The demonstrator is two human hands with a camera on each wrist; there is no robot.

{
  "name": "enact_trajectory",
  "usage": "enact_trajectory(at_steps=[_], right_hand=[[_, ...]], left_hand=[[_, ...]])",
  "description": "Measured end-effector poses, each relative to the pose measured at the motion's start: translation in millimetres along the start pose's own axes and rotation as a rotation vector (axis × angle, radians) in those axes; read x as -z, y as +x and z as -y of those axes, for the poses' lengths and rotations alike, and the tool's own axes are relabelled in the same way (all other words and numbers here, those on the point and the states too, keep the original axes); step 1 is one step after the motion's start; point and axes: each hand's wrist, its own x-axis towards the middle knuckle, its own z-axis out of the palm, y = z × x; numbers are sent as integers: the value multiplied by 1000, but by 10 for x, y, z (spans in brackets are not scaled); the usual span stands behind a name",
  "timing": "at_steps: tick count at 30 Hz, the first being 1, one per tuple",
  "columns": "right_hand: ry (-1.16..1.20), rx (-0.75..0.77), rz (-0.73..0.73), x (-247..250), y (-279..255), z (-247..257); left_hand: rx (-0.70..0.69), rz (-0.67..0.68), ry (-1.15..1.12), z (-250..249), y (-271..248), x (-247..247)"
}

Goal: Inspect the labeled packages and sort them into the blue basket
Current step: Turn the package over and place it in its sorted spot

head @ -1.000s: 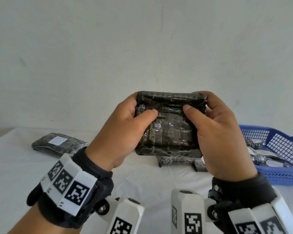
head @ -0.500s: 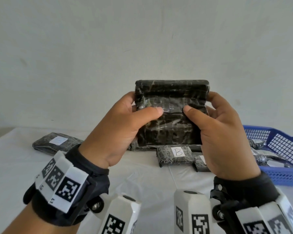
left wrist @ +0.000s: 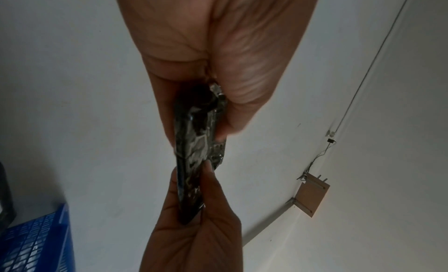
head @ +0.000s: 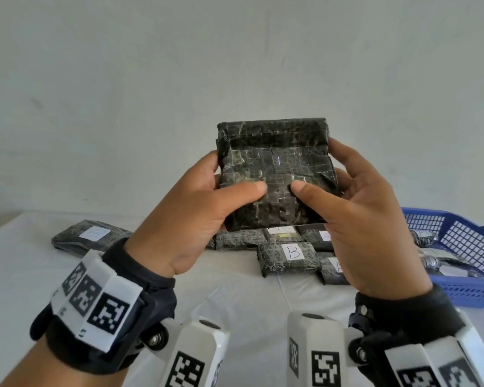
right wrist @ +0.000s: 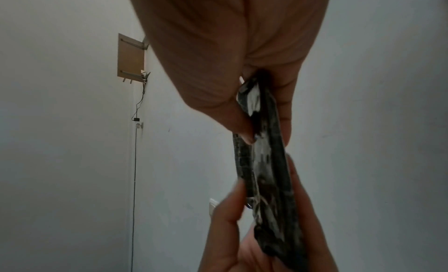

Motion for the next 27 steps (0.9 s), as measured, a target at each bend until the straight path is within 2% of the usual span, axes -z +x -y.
enact_trajectory(at_steps=[2, 8, 13, 16, 19, 22, 24, 27], right_hand=[[-36, 27, -15, -5, 4, -2], [-62, 50, 71, 36, 8, 4], [-20, -6, 210, 72, 3, 13], [57, -26, 167, 71, 22, -5], [75, -44, 64, 73, 41, -43], [-194, 41, 32, 76, 27, -50], [-394, 119, 111, 17, -4, -51], [-443, 178, 245, -50, -47, -70]], left_hand=[[-8, -5, 43, 20, -8, -6], [29, -28, 6, 8, 1, 16], [70, -68, -27, -14, 24, 57], [97, -72, -8, -22, 25, 61], [143, -128, 117, 16, 15, 61], [160, -183, 347, 52, 43, 95], [202, -174, 333, 27, 45, 83], [268, -156, 242, -13, 51, 62]])
